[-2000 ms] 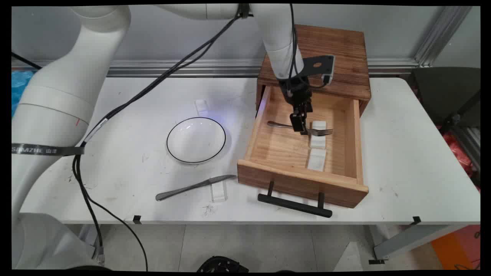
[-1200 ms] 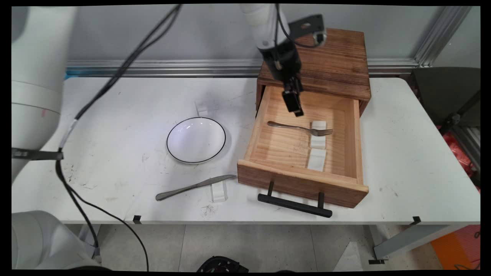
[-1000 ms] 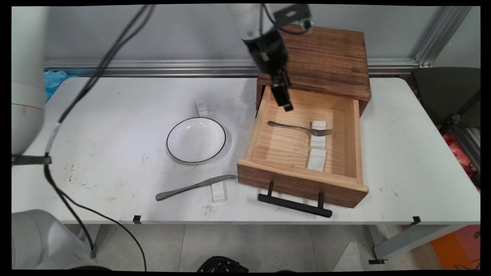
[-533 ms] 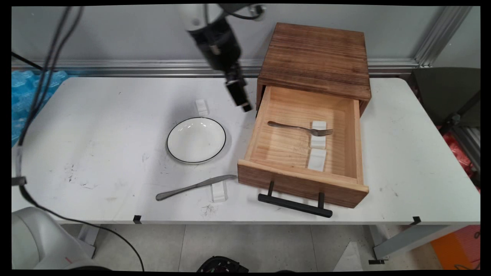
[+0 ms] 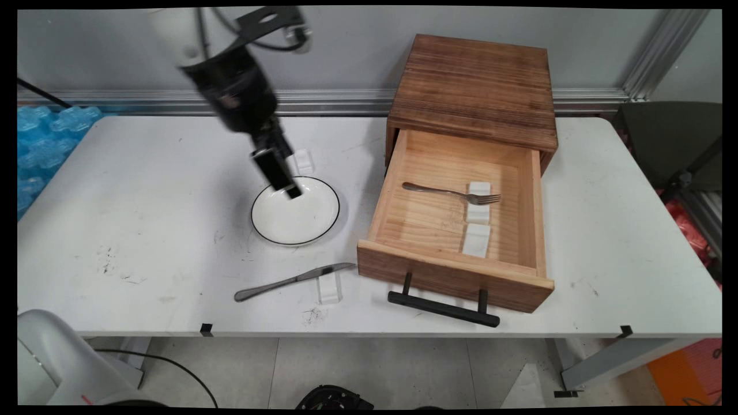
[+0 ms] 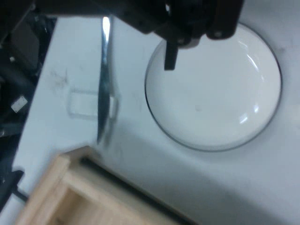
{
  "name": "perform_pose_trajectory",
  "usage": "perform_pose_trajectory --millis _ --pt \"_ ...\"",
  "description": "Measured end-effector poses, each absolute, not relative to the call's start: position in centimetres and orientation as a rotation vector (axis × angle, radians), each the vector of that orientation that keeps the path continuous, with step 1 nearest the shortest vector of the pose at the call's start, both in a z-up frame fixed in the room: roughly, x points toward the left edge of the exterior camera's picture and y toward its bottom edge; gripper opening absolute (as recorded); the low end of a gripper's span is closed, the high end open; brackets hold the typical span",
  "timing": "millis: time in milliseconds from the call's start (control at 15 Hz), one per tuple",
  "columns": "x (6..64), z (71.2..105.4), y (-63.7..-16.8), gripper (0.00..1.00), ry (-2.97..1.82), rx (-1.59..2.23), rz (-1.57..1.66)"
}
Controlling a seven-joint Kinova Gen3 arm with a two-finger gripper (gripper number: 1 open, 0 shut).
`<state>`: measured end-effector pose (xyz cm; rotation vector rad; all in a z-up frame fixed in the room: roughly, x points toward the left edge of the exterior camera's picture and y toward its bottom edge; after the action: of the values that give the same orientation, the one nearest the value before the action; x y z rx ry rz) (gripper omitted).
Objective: Pick up the knife from the right of the white plate
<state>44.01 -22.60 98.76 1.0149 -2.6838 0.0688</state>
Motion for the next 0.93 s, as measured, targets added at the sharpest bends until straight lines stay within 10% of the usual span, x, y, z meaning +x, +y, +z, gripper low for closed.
perform_pose_trajectory --millis 933 --pt "47.3 91.9 -14.0 1.0 -2.797 1.007 0.06"
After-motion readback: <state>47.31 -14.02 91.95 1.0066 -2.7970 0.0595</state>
